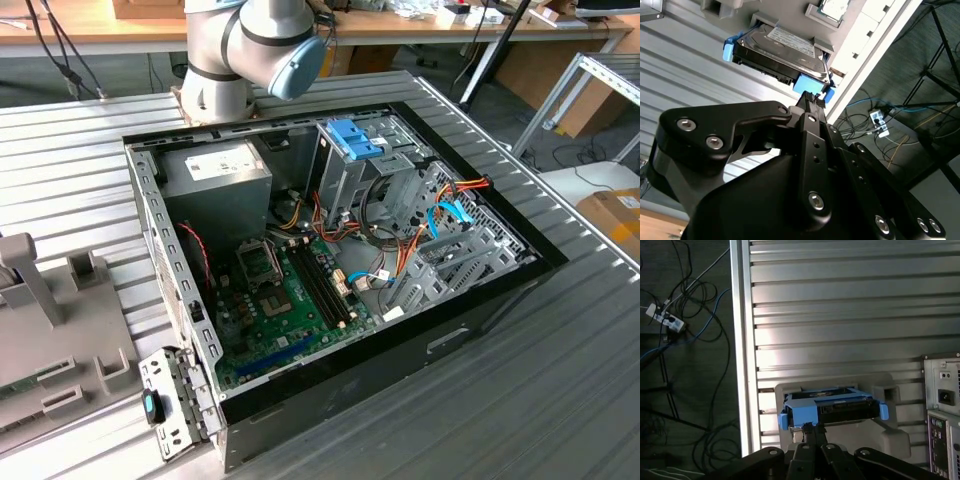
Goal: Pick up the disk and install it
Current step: 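Reach for the disk, then pick up the disk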
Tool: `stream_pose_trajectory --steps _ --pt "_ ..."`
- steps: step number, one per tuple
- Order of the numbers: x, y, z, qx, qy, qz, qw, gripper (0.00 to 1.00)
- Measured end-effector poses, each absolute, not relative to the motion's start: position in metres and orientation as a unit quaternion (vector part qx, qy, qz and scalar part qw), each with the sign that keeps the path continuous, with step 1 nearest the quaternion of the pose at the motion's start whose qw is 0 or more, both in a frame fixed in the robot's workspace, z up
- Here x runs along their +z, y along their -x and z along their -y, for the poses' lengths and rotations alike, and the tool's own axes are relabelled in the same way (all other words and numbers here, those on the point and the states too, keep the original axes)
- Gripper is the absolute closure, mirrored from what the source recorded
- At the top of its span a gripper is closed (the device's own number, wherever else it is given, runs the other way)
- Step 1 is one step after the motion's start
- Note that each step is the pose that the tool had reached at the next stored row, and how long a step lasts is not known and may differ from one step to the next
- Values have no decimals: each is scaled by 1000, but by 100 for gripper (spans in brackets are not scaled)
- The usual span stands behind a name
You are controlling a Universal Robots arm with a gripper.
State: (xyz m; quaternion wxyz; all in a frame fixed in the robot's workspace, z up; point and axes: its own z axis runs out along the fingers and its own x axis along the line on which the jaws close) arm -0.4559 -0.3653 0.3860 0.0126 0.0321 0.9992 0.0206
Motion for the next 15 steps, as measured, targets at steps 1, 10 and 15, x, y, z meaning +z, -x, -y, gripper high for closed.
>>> stream_pose_trajectory --steps 1,10,15 --pt "386 456 365 20 -28 -999 12 89" --pt "386 456 365 20 -27 -999 12 89" --pt "386 456 365 20 -27 -999 12 89"
